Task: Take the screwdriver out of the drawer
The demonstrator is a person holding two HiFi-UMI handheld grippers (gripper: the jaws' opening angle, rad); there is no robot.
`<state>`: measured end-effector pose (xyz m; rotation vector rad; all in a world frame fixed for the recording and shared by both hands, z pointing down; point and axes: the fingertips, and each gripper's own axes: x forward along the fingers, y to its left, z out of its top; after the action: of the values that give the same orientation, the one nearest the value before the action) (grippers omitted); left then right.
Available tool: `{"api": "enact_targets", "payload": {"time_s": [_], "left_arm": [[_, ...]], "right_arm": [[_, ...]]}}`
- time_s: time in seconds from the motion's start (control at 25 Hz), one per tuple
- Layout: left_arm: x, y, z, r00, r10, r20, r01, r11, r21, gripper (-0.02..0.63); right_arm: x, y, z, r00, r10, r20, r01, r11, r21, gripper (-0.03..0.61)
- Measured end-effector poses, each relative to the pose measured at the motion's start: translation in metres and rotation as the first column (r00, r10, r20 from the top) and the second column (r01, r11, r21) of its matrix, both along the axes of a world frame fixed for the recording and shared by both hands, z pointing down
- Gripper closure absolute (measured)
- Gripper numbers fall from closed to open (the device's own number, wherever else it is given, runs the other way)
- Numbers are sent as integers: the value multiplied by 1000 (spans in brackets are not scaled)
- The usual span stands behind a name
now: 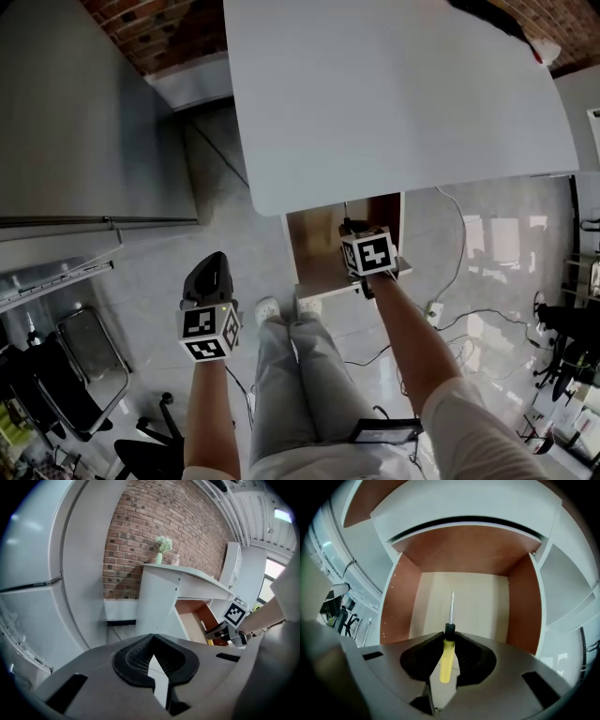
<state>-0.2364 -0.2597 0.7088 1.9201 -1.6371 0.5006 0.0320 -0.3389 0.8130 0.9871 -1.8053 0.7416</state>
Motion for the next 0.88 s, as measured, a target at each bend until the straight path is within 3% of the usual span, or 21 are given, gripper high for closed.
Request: {"api": "enact_targets", "payload": {"time_s": [0.88], "left_arm": [[-4, 23, -137, 1000, -20, -16, 22, 994, 107, 601]], "right_arm": [[-2, 41, -167, 994, -23, 106, 12, 994, 107, 502]]}}
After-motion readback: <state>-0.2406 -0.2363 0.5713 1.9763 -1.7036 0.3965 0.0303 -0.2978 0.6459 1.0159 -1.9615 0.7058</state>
